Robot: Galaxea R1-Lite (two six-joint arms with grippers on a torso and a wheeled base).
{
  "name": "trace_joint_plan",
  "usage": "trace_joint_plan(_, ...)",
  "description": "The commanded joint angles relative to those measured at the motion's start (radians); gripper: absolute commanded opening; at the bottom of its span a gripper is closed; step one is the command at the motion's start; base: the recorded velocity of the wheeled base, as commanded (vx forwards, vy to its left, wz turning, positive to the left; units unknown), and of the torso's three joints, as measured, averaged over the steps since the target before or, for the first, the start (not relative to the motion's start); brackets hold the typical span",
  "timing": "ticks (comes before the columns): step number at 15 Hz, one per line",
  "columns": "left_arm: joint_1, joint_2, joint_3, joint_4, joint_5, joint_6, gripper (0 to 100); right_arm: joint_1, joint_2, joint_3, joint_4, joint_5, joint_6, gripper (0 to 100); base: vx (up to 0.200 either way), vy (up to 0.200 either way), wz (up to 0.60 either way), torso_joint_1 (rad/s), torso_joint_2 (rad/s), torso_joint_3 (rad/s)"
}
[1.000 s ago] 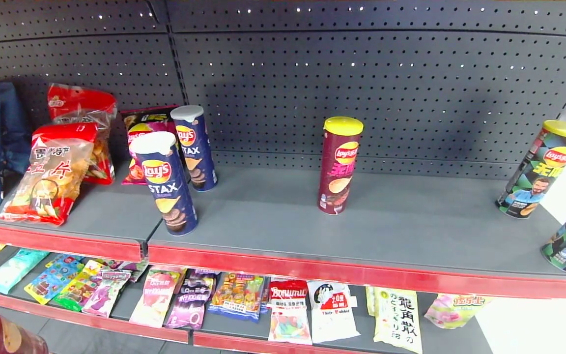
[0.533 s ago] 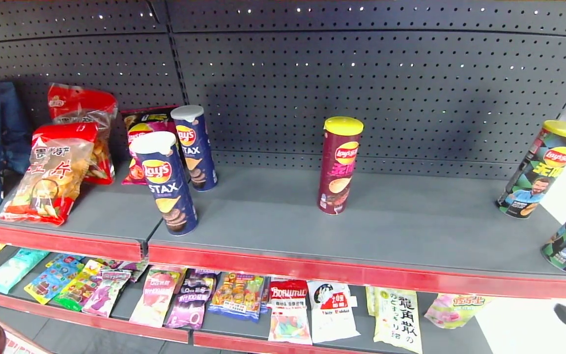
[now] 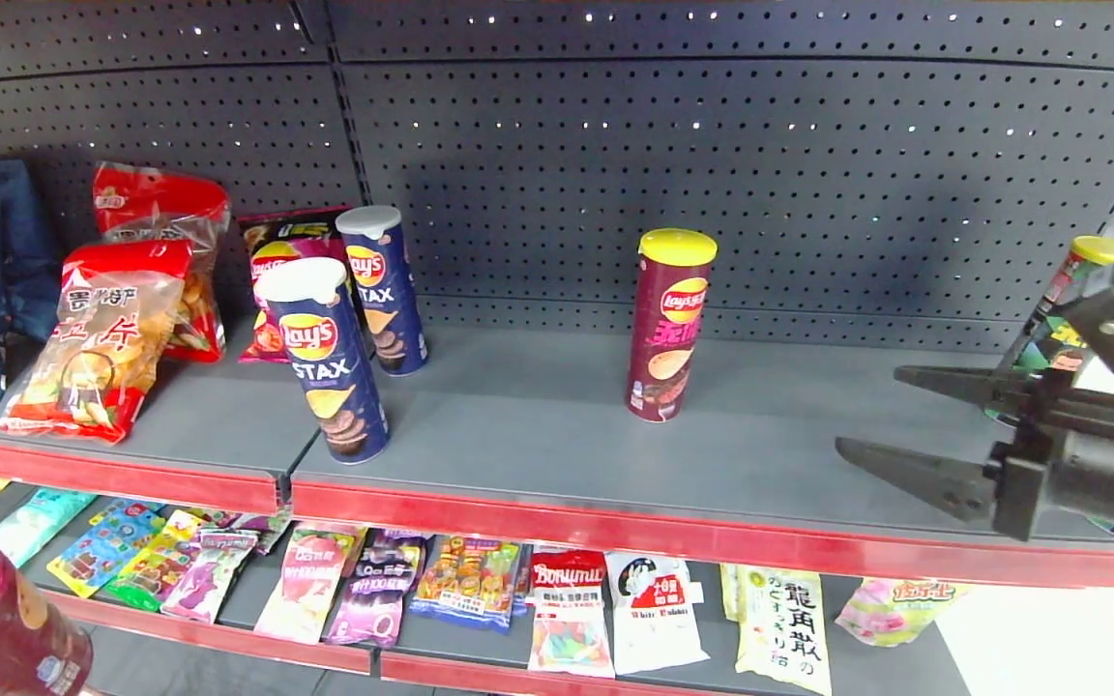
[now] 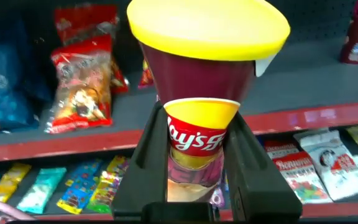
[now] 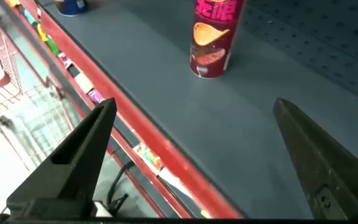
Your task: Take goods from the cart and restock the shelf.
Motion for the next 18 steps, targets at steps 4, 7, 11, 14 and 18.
trace_joint_plan(4, -0.003, -0.004, 0.030, -0.002, -0.003, 0.001, 0, 0.087, 0.383, -0.278, -0.044, -0.048, 0.030, 100, 0.000, 0.000, 0.00, 0.000, 0.00, 0.000)
trace_joint_plan(7, -0.003, -0.002, 0.030, -0.002, -0.001, 0.001, 0, 0.093, 0.518, -0.416, -0.095, -0.098, 0.054, 100, 0.000, 0.000, 0.00, 0.000, 0.00, 0.000)
trace_joint_plan(11, -0.003, 0.001, 0.031, -0.002, 0.000, 0.003, 0, 0.106, 0.606, -0.527, -0.096, -0.123, 0.099, 100, 0.000, 0.000, 0.00, 0.000, 0.00, 0.000)
trace_joint_plan(14, -0.003, 0.007, 0.033, -0.002, 0.000, 0.004, 0, 0.106, 0.646, -0.567, -0.103, -0.135, 0.100, 100, 0.000, 0.000, 0.00, 0.000, 0.00, 0.000)
trace_joint_plan(18, -0.003, 0.016, 0.034, -0.002, 0.000, 0.004, 0, 0.106, 0.712, -0.659, -0.103, -0.138, 0.102, 100, 0.000, 0.000, 0.00, 0.000, 0.00, 0.000)
